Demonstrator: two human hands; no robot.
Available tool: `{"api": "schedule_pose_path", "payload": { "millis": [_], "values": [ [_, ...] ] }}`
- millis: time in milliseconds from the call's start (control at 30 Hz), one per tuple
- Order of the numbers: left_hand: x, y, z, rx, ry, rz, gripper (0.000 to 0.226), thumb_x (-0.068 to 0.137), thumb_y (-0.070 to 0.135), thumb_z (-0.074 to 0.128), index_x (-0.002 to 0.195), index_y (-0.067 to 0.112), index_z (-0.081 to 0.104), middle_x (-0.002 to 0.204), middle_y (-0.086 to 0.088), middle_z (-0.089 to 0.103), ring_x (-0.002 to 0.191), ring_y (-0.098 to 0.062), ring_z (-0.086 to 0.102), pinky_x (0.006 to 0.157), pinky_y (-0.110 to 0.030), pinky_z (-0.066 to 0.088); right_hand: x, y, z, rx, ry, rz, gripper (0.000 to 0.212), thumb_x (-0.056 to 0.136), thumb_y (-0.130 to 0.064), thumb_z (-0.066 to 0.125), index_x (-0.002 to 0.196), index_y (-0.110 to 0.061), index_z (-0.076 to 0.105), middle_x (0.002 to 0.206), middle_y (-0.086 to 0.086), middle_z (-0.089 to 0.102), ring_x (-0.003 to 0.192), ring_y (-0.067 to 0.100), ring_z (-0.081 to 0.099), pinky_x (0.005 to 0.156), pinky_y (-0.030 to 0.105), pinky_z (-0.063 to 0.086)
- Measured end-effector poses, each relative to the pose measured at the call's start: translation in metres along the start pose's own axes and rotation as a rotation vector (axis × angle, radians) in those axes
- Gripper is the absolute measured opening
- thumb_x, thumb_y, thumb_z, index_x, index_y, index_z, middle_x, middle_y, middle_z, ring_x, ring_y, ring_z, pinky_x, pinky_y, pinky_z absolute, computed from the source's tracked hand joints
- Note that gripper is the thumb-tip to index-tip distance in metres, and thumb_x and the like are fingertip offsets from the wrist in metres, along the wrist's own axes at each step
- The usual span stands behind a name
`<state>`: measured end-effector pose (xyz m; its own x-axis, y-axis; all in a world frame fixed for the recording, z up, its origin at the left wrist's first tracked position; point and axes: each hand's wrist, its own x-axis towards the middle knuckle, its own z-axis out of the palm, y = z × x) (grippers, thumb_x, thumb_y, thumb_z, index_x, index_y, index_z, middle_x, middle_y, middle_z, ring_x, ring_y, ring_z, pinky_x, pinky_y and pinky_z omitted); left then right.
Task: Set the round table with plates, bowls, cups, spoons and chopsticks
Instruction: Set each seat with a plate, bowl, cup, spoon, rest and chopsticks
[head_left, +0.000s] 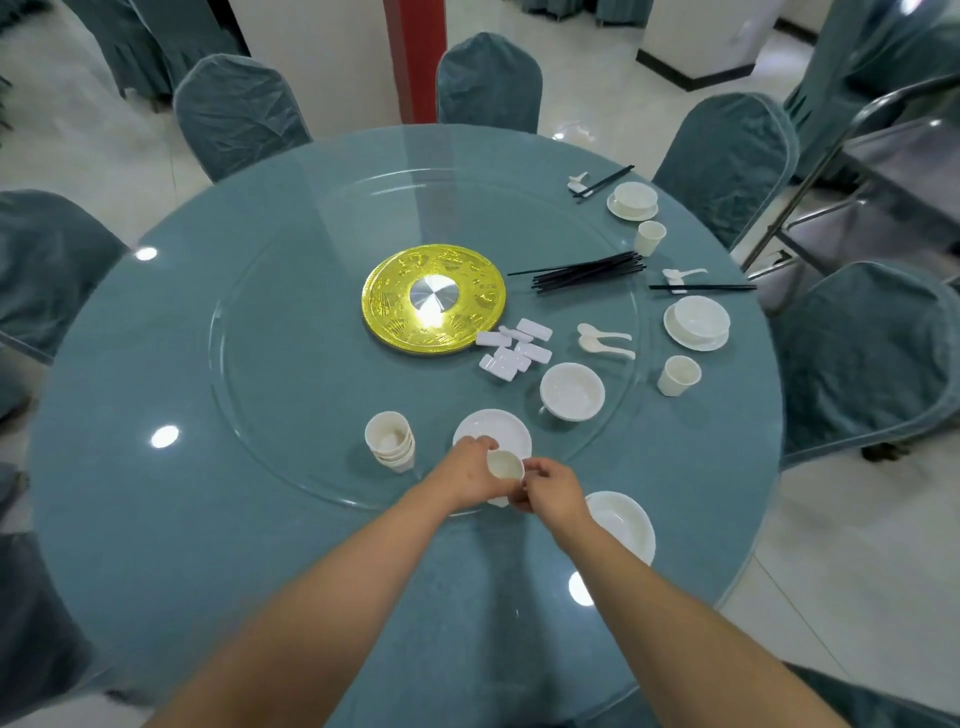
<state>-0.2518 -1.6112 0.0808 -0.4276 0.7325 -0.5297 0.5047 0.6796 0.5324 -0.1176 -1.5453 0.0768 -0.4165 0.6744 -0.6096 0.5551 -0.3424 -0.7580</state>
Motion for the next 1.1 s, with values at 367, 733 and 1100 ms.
{"api": "schedule_pose_path", "payload": {
  "millis": [367,733,1100],
  "values": [
    [-0.009,-0.014,0.09,-0.067,-0.144,-0.045,0.031,0.079,0.008,0.048,0.1,0.013,0.07,0.099,-0.005,0.072,0.092,-0.022,0.065,0.076,-0.03,0.05,-0.007,0.086,-0.026,-0.174,0.013,0.156,0.023,0.072,-0.005,0.059,0.086,-0.02,0.07,0.078,0.006,0.073,0.079,0.026,0.069,0.078,0.042,0.058],
    [-0.001,-0.034,0.091,-0.015,-0.019,-0.127,0.015,0.088,0.022,0.047,0.082,0.017,0.06,0.093,-0.006,0.07,0.091,-0.025,0.064,0.07,-0.027,0.043,0.003,0.09,-0.029,-0.259,-0.019,0.186,0.03,0.067,-0.012,0.054,0.091,-0.018,0.072,0.087,0.002,0.073,0.08,0.02,0.064,0.08,0.035,0.055],
    [0.001,-0.072,0.059,0.313,-0.012,-0.1,0.034,0.092,0.012,0.044,0.124,0.007,0.052,0.132,-0.009,0.053,0.123,-0.027,0.053,0.101,-0.037,0.044,0.022,0.051,-0.036,-0.382,0.082,0.112,0.029,0.087,-0.006,0.046,0.107,-0.012,0.066,0.104,0.008,0.07,0.101,0.029,0.064,0.095,0.039,0.051]
  ]
}}
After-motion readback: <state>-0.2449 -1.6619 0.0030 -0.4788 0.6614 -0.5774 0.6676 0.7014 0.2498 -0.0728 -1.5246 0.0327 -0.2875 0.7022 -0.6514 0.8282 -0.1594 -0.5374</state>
